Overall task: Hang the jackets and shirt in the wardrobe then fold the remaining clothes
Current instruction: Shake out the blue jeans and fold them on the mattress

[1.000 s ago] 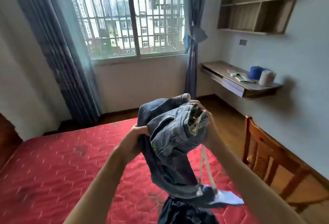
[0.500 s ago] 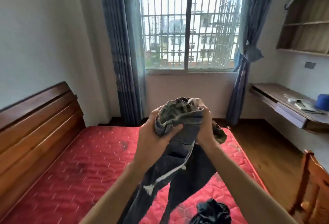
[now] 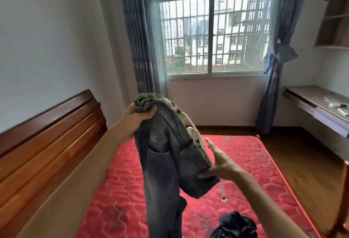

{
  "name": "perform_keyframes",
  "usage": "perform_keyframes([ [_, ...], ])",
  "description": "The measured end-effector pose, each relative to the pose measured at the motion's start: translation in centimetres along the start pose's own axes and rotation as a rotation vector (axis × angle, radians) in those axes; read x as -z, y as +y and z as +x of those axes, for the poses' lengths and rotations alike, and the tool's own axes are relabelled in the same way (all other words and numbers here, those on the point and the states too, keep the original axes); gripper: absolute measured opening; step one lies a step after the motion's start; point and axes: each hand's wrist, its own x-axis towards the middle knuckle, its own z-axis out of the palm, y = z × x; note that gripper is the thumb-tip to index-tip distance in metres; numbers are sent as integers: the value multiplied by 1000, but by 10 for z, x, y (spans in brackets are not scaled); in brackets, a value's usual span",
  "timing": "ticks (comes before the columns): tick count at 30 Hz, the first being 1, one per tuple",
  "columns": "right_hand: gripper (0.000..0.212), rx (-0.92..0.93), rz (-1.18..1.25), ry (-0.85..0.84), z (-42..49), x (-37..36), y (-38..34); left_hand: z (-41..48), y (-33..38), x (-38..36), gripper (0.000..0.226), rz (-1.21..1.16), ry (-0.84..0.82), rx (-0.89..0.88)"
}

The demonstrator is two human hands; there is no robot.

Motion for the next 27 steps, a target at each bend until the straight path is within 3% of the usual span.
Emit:
perform_keyframes([
  [2,121,19,41,-84,5,-13,2,-4,2,-1,41,13,-49,24],
  [5,54,87,182,-176,11,-33,7,-8,8,3,18,35,-32,25],
  [9,35,136,148,98,18,-29,10,-8,11,42,11,195,94,26],
  [12,15,161,41,360,26,-4,1,-6,11,94,16,558,208,-29],
  [15,17,260,-127,544,37,17,-26,2,1,139,10,935,248,-118],
  [18,20,274,-286,597,61,30,-57,22,-10,168,27,1141,301,-153],
  [24,22,201,-620,601,159,32,-106,95,-30,212,33,1311,429,-121],
  [27,20,136,-650,619,223,29,-135,157,-36,238,23,1142,409,1],
])
